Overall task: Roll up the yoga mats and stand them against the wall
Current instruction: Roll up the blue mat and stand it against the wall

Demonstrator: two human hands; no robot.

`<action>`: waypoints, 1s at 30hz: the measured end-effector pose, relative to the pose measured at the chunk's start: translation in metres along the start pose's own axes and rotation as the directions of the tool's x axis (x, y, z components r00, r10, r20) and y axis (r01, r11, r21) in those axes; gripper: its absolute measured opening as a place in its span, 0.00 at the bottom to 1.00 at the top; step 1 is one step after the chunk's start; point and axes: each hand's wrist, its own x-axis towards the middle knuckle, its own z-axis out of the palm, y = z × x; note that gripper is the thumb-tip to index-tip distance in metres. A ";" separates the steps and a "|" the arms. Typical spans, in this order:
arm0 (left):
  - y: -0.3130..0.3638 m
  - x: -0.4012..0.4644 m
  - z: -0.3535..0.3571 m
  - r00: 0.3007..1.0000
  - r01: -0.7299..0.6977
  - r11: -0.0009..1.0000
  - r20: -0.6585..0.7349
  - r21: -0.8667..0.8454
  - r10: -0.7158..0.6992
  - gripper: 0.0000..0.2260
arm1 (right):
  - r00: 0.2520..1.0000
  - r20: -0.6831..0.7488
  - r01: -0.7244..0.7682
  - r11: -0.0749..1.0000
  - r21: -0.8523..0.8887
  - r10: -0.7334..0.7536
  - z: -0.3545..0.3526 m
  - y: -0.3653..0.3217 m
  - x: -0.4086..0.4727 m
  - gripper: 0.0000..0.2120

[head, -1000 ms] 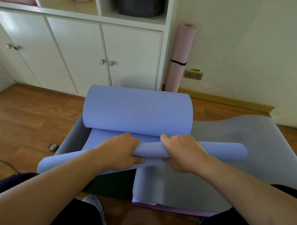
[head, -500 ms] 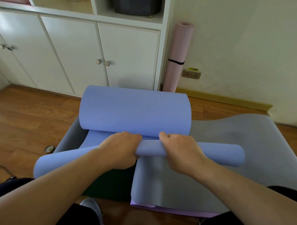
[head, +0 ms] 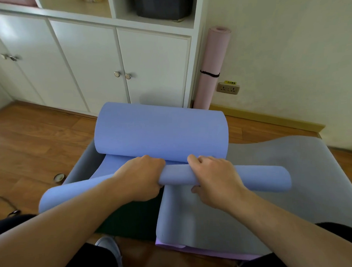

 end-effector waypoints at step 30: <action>0.000 -0.002 0.003 0.999 -0.027 0.998 -0.030 0.062 0.029 0.08 | 1.000 -0.001 -0.004 1.000 0.031 0.004 -0.003 -0.004 -0.004 0.20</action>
